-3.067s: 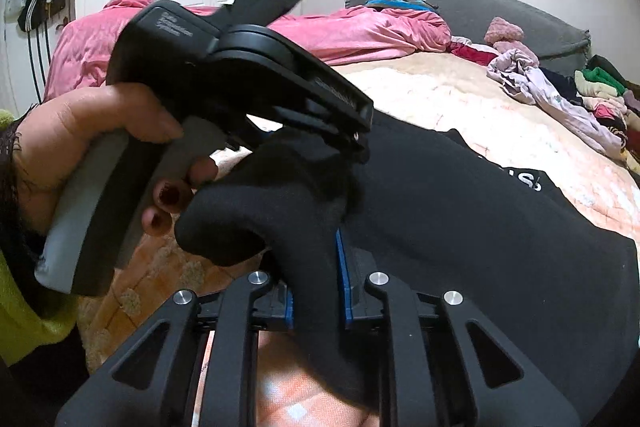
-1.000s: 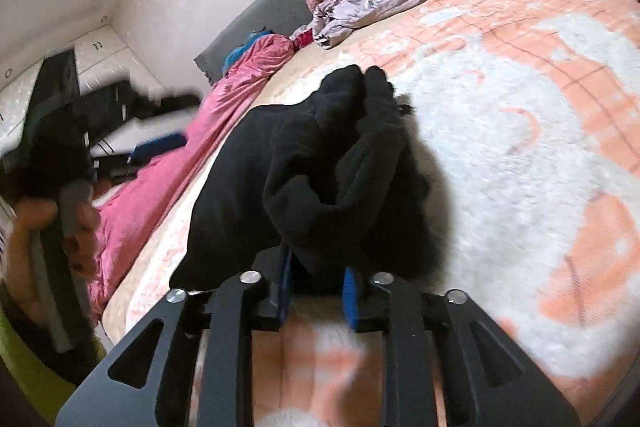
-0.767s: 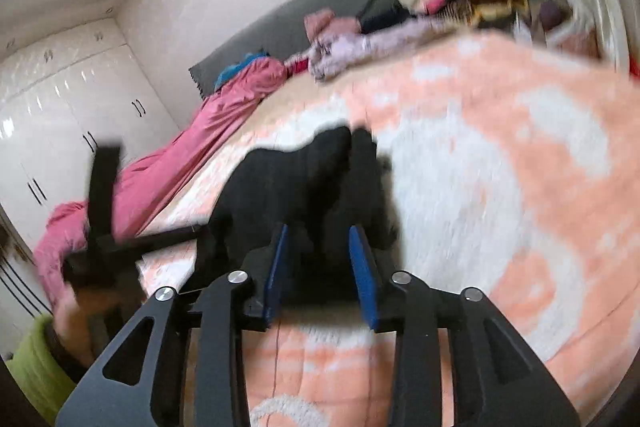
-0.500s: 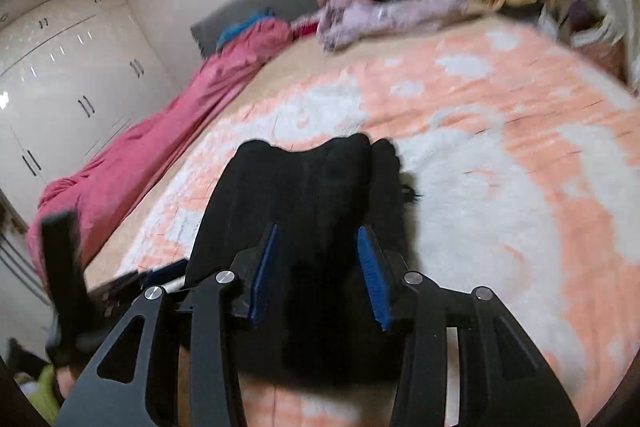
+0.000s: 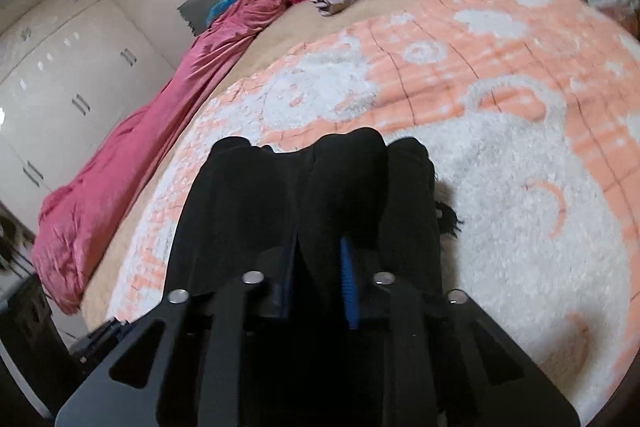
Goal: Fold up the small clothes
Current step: 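Press the folded shirt flat with the right tool, then open it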
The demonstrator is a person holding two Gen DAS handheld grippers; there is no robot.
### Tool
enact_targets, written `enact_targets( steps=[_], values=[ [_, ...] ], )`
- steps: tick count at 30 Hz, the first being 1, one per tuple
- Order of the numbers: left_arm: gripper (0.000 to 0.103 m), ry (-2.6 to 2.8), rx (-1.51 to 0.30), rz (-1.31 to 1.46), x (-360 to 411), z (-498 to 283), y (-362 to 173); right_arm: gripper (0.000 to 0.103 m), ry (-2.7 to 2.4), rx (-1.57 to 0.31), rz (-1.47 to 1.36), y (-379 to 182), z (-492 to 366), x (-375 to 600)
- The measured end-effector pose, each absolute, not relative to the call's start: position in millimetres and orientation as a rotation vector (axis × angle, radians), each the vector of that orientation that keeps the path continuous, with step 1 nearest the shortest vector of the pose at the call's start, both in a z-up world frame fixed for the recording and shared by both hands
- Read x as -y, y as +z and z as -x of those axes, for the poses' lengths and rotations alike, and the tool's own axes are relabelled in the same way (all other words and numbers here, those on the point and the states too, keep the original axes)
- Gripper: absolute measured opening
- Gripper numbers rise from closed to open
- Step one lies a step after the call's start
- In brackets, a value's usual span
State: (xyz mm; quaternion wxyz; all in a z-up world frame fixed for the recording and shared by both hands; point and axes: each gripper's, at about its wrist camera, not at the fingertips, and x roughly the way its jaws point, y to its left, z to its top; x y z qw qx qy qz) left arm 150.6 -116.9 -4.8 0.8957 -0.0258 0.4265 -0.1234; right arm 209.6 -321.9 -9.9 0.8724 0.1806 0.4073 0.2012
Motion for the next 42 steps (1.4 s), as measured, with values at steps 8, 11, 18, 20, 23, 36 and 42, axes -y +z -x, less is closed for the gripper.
enact_targets(
  steps=[8,11,18,20,23,36,42],
  values=[
    [0.064,-0.274,-0.883,0.073,116,-147,-1,0.013,0.385,-0.664,-0.224,27,-186,321],
    [0.065,-0.286,-0.885,0.074,118,-148,1,0.013,0.328,-0.672,-0.158,22,-187,323],
    [0.07,-0.296,-0.909,0.077,120,-149,-7,0.016,0.227,-0.785,-0.076,-28,-202,320],
    [0.07,-0.296,-0.911,0.082,119,-149,-8,0.02,0.219,-0.779,-0.078,-28,-202,321],
    [0.07,-0.298,-0.914,0.092,118,-148,-10,0.024,0.217,-0.777,-0.094,-25,-202,325],
    [0.07,-0.312,-0.921,0.096,116,-146,-15,0.035,0.348,-0.76,-0.345,-6,-165,362],
    [0.07,-0.315,-0.926,0.09,118,-143,-18,0.039,0.386,-0.784,-0.362,-11,-162,352]
  ],
)
